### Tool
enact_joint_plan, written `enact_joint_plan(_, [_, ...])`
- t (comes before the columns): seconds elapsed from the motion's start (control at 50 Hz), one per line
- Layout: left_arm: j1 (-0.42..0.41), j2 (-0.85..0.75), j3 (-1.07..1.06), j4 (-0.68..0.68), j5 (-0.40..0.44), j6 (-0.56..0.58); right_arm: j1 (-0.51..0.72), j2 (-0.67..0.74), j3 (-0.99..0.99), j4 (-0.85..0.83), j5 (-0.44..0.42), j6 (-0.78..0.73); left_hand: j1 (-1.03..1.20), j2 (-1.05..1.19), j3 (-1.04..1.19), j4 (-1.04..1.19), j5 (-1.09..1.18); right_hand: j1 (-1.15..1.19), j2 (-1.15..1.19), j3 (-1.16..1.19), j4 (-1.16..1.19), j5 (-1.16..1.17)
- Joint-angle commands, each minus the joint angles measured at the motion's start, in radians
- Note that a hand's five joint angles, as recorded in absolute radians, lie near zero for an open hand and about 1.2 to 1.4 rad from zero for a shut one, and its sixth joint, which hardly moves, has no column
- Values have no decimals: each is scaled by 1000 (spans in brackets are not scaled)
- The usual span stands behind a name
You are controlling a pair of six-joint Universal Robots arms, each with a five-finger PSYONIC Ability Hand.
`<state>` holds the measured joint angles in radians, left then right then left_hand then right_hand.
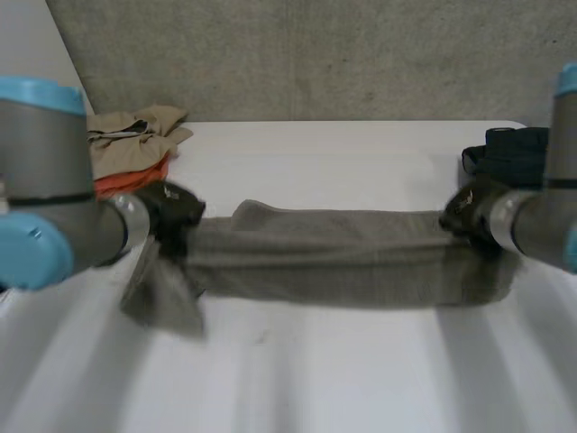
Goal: Fold the laundry.
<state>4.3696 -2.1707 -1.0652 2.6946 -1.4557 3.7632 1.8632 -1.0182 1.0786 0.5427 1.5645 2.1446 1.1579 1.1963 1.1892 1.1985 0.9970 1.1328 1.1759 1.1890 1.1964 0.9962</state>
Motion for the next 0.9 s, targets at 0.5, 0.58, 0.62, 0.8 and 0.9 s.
enact_joint_plan(0.5, [80,32,114,424,31,-108,37,12,1,-762,-63,348,238,200,207,198,225,263,220,207,200,226])
enact_joint_plan(0.58, [84,-50,1,458,51,-88,44,70,102,-744,-83,319,238,200,207,198,225,263,220,207,200,226])
enact_joint_plan(0.62, [87,-92,-22,472,55,-68,42,95,136,-741,-81,301,215,177,184,175,202,263,220,207,200,226])
enact_joint_plan(0.8, [99,-180,-39,390,8,66,22,135,257,-733,-70,255,-758,-796,-789,-798,-771,263,220,207,200,226])
enact_joint_plan(0.9, [103,-60,-81,404,17,-6,2,90,288,-731,-58,277,-924,-962,-955,-964,-937,263,220,207,200,226])
